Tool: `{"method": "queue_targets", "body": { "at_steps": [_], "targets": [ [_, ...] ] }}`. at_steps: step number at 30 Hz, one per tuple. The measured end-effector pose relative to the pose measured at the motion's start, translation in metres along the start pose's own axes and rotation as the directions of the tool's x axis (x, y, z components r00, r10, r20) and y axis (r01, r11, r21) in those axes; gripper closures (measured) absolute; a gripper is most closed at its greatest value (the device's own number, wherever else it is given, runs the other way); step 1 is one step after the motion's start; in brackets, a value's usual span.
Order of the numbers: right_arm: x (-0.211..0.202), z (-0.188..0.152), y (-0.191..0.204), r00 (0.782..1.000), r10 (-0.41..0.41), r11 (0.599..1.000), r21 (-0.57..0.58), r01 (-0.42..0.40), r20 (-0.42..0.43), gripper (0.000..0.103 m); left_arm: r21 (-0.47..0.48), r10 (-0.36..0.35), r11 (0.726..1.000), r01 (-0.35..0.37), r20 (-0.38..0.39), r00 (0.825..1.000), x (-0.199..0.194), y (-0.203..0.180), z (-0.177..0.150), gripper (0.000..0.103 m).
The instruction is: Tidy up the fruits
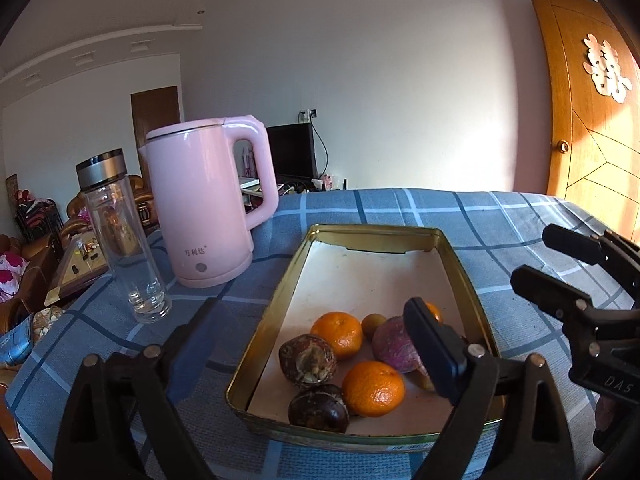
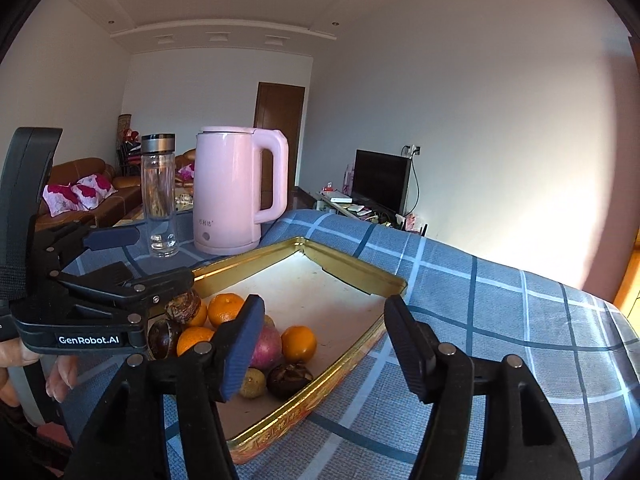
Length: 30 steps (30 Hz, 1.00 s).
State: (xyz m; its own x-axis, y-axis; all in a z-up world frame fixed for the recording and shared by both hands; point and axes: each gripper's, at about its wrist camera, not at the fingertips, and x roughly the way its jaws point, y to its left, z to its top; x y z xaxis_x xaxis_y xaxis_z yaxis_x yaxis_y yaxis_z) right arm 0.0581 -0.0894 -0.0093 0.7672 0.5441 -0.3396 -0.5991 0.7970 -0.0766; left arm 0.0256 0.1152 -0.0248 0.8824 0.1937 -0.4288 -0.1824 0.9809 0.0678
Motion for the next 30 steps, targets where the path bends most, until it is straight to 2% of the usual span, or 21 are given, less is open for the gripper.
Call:
{"method": "queue_targets", "body": {
  "at_steps": [12, 30],
  "targets": [
    [-0.022, 0.002, -0.010, 0.998, -0.030, 0.999, 0.015, 0.029, 0.046, 0.034, 0.020, -0.009, 1.000, 0.009, 0.018, 1.000, -0.011, -0.014, 0.003, 0.009],
    [-0.033, 0.000, -0.013, 0.997, -0.041, 0.999, 0.022, 0.040, 0.059, 0.031, 0.036, -0.012, 0.999, 0.010, 0.032, 0.999, -0.016, -0.024, 0.006, 0.006]
  ]
}}
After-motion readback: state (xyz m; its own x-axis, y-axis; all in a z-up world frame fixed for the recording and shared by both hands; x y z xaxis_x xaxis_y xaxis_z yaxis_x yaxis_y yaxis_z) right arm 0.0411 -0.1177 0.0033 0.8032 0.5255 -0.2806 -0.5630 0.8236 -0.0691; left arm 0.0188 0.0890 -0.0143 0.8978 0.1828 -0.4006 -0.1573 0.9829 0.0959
